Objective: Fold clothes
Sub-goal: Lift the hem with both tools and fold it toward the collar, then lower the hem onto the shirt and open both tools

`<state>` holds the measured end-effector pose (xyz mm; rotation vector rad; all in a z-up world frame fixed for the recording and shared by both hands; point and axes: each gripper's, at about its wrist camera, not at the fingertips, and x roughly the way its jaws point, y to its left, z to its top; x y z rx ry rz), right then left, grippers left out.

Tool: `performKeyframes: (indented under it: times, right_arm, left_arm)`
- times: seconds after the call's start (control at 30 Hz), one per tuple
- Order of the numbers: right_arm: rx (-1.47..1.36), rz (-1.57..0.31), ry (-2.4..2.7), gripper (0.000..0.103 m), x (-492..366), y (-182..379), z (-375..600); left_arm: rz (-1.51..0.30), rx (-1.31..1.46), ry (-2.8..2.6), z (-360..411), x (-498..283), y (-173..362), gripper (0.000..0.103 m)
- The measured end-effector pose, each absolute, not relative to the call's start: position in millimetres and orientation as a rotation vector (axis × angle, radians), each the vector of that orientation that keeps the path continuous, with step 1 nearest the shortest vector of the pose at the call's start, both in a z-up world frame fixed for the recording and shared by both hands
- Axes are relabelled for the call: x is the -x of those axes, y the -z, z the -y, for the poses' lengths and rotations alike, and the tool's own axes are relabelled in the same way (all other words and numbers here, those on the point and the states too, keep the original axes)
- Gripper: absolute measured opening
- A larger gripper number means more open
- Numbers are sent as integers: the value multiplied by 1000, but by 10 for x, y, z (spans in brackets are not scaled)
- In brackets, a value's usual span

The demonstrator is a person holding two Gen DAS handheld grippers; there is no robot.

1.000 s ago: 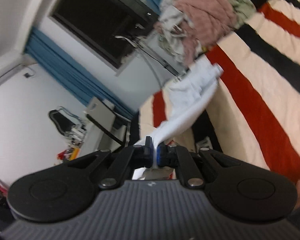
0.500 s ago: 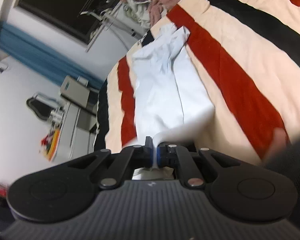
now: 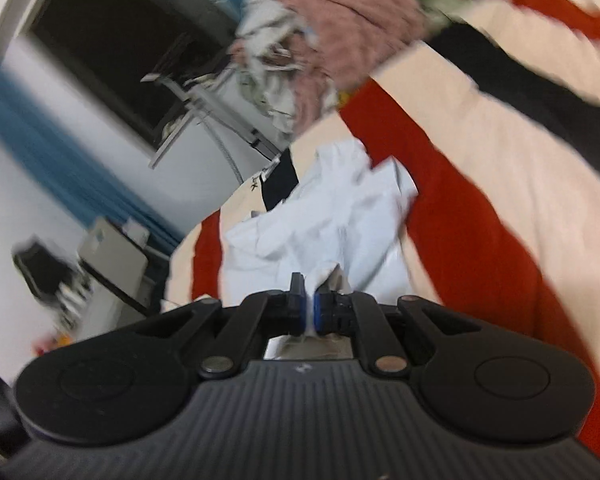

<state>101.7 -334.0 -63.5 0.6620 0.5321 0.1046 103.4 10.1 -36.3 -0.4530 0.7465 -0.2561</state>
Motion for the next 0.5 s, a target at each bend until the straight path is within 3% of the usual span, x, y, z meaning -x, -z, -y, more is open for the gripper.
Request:
performKeyframes:
  times: [0.3, 0.5]
  right_arm:
    - [-456, -554, -82, 8, -1557, 1161, 3190]
    - [-294, -638, -23, 8, -1786, 1347, 2974]
  left_arm:
    - [-709, 294, 273, 78, -1516, 1102, 6]
    - [-720, 173, 267, 233, -1654, 1308, 8]
